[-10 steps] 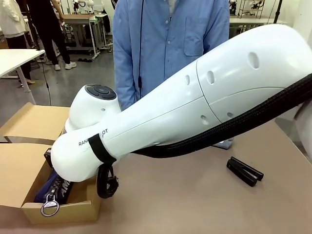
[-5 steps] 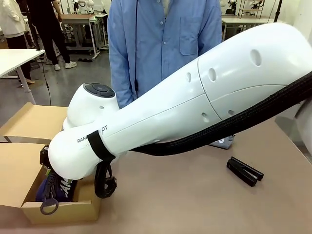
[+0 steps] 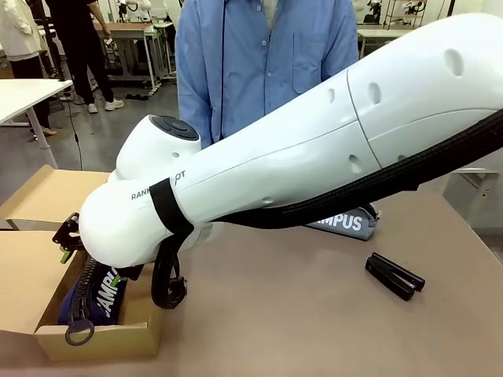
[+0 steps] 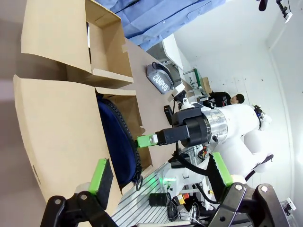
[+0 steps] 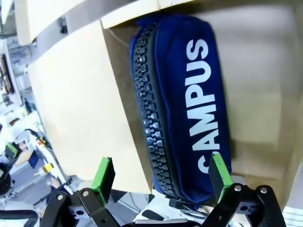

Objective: Place items inside the box.
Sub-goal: Pick up a Pencil pouch or Stapler and place it inside the Mailer Box closest to the robot.

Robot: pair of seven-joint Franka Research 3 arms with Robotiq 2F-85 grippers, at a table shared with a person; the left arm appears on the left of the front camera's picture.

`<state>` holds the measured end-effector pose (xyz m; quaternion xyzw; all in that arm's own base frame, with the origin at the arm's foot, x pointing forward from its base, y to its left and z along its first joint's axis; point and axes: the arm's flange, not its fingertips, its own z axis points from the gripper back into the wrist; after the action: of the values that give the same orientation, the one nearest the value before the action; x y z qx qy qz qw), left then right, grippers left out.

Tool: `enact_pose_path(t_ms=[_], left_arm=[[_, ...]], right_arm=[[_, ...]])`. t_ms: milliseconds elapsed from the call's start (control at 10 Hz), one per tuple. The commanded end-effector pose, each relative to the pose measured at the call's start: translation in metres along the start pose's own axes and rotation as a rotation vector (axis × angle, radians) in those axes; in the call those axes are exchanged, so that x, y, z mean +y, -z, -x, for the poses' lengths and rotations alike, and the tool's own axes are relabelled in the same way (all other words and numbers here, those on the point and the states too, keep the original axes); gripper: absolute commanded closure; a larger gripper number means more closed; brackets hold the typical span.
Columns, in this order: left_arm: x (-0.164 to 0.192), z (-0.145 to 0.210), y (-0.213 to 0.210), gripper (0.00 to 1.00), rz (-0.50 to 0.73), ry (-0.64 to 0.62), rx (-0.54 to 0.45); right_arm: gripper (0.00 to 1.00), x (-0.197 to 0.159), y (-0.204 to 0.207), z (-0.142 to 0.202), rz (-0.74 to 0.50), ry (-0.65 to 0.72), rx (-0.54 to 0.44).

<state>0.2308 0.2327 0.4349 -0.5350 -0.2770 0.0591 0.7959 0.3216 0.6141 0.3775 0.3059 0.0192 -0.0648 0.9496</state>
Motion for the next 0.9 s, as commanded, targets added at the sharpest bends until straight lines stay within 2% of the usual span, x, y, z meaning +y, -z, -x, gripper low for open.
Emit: enact_pose_path(t_ms=[0, 100, 200, 400, 500, 600, 700, 800], left_arm=[[-0.002, -0.001, 0.0, 0.0, 0.022, 0.022, -0.019], [-0.002, -0.001, 0.0, 0.0, 0.022, 0.022, -0.019], [-0.002, -0.001, 0.0, 0.0, 0.022, 0.022, -0.019], [-0.002, -0.001, 0.0, 0.0, 0.022, 0.022, -0.019], [-0.002, -0.001, 0.0, 0.0, 0.022, 0.022, -0.019], [-0.002, -0.001, 0.0, 0.0, 0.022, 0.022, -0.019], [-0.002, -0.001, 0.0, 0.0, 0.022, 0.022, -0.019], [-0.002, -0.001, 0.0, 0.0, 0.022, 0.022, -0.019]], right_arm=[[0.0, -0.022, -0.014, 0.003, -0.05, 0.005, 0.066], [0.0, -0.034, -0.039, 0.005, -0.127, -0.085, 0.164], [0.0, -0.059, -0.084, 0.003, -0.247, -0.087, 0.159], [0.0, -0.138, -0.186, 0.002, -0.472, -0.068, 0.154], [0.0, -0.181, -0.221, 0.006, -0.578, -0.072, 0.121], [0.0, -0.224, -0.245, 0.011, -0.643, -0.019, 0.04], [0.0, -0.269, -0.261, 0.024, -0.788, -0.038, -0.03], [0.0, -0.289, -0.256, 0.034, -0.859, 0.144, -0.117]])
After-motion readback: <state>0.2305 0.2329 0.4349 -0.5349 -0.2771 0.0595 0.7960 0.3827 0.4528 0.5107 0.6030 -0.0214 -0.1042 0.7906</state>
